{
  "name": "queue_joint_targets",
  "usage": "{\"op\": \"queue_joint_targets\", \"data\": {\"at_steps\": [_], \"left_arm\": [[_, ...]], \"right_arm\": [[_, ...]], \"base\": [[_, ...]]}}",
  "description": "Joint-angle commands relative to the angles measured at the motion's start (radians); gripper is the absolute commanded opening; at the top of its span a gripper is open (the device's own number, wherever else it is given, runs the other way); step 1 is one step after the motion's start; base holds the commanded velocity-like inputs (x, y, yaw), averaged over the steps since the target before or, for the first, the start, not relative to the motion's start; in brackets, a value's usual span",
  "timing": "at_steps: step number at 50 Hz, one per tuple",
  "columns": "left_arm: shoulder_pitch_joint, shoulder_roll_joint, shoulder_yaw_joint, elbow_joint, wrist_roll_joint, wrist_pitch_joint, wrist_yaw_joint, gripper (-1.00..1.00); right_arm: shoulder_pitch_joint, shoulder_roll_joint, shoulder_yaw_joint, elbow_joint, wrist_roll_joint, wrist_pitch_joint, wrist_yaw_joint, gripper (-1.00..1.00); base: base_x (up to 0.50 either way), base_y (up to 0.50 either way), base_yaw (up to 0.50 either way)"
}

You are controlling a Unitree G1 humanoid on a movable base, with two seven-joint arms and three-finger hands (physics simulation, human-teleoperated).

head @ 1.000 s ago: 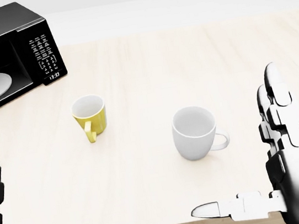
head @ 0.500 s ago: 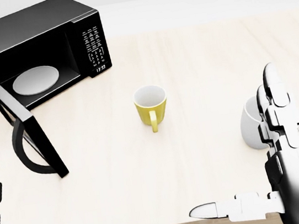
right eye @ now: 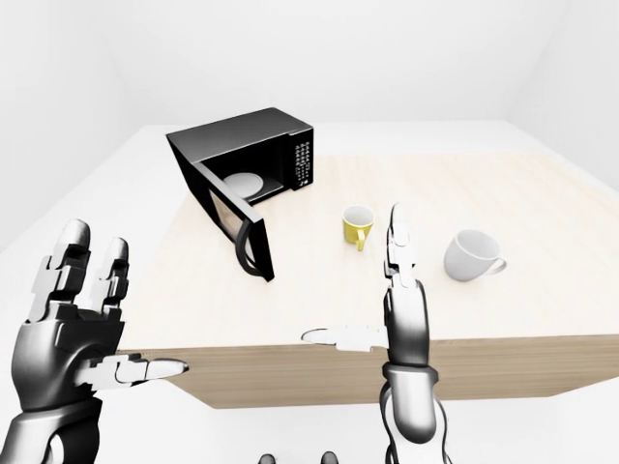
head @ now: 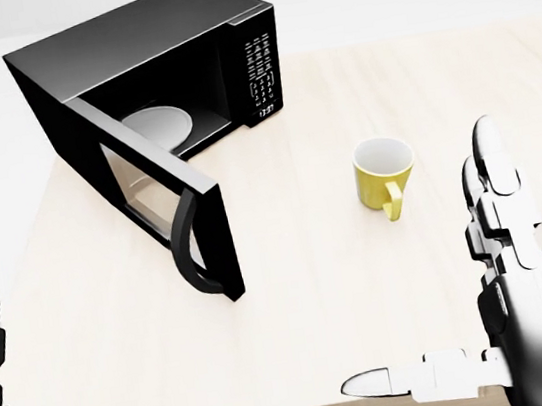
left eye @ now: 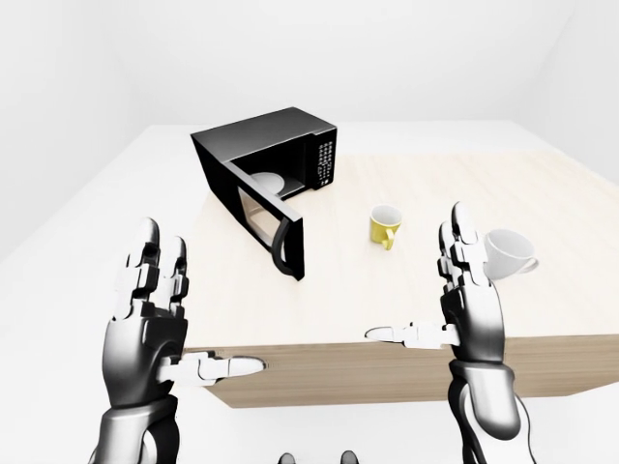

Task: Close the microwave.

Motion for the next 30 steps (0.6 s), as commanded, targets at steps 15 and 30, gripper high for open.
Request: {"op": "queue_joint_targets", "data": {"at_steps": [15,30], "left_arm": [[0.000,0.003,-0.007,0.012,0.006,0.000,0.004,1.00],[-0.002,0.007,-0.015,0.018,0.017,0.000,0.007,1.00]], "right_arm": [[-0.001,-0.001,0.003,0.013,-0.003,0.000,-0.004,1.00],[-0.004,-0.001,0.009,0.026,-0.014,0.000,-0.009,1.00]], "base": [[0.00,0.50,0.00],[0.00,0.50,0.00]]}}
